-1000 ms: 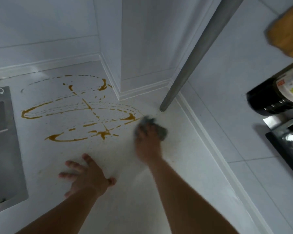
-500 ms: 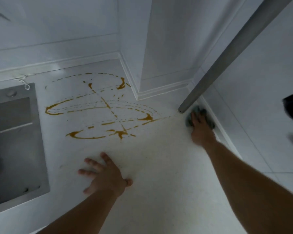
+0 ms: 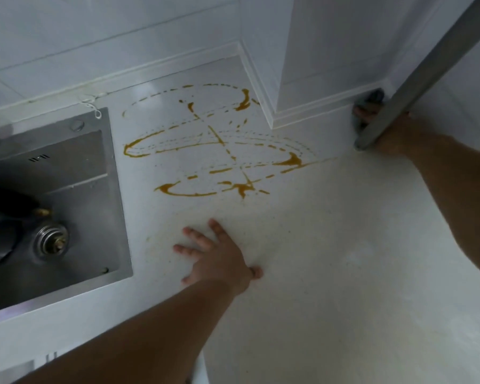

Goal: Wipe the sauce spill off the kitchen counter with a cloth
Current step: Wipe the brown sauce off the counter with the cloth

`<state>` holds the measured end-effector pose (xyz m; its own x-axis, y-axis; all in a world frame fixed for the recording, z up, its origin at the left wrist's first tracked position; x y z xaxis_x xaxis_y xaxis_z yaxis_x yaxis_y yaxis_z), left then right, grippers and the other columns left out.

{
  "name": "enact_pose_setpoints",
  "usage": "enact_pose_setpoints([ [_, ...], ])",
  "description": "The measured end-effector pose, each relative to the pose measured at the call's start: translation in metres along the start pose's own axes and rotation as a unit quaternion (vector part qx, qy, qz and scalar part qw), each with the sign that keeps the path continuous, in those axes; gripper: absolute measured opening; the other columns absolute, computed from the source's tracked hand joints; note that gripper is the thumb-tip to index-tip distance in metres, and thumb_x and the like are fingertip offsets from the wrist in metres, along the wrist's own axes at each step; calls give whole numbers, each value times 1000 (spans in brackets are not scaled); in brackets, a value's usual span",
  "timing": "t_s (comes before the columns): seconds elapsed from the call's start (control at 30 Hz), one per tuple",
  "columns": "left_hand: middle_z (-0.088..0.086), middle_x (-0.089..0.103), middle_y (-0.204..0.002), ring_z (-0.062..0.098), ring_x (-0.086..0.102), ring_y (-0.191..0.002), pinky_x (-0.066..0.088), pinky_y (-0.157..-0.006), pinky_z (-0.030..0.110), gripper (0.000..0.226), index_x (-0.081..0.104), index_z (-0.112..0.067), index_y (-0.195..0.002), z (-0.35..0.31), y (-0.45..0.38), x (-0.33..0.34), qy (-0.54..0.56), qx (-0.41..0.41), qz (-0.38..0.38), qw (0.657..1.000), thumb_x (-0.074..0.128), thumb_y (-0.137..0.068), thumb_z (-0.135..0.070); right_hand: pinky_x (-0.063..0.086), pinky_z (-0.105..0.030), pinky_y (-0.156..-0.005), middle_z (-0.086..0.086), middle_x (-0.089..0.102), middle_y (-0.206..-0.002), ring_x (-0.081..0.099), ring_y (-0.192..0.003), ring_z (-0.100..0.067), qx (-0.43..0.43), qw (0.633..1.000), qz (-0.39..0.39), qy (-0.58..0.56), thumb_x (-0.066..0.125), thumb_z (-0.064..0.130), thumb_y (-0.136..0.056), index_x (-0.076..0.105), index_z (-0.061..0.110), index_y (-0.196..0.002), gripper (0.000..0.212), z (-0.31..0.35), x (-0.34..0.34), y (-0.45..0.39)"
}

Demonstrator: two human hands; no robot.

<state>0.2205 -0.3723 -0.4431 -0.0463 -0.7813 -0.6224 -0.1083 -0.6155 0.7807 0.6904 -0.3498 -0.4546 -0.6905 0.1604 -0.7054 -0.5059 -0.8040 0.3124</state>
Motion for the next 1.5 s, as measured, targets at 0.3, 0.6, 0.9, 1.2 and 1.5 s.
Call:
enact_pose_setpoints([
  [0.3,35,-39,-153,69,-23,-140,36,-105,77,148,-34,-14,-153,1,7,-1,-11,6,-13,1000,74,-72,-75,14,-38,-127,-9,20,-173,22,-158,-30,65,980,-120,144,47,6,-101,35,13,-162,63,35,39,151],
  [0.6,31,-41,-154,65,-22,-143,37,-101,79,148,-33,-17,-154,0,9,-4,8,-3,-28,1000,75,-70,-74,15,-51,-130,-17,10,-174,5,-161,-35,-24,971,13,239,20,27,-112,24,9,-164,56,110,107,109],
  [0.9,34,-44,-150,67,-27,-139,36,-101,80,146,-36,-15,-152,1,6,1,8,-2,-16,1000,74,-74,-72,15,-62,-125,-44,18,-160,17,-151,-58,244,952,-2,184,30,20,-109,26,-23,-150,59,96,43,-4],
  [1.2,36,-44,-150,70,-26,-137,35,-97,83,151,-36,-15,-151,3,-5,4,8,-13,-28,999,76,-70,-74,23,-60,-124,-33,36,-159,28,-150,-50,-72,943,0,325,17,17,-99,46,-4,-150,63,143,123,71],
  [1.5,36,-33,-156,72,-16,-140,35,-106,75,129,-30,-14,-155,7,7,-14,-38,12,28,999,74,-87,-50,4,-41,-131,4,-7,-175,-10,-162,-19,-168,931,94,311,21,40,-99,10,33,-168,70,115,190,256],
])
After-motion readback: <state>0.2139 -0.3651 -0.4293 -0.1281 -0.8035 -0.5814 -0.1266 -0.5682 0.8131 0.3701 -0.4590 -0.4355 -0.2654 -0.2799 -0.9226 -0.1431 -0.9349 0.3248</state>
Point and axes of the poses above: each hand's wrist, its own y-axis away from the middle knuckle, its own x-axis out of the palm, z = x × y, the point moved 9 cm from there along -y, towards the middle knuckle
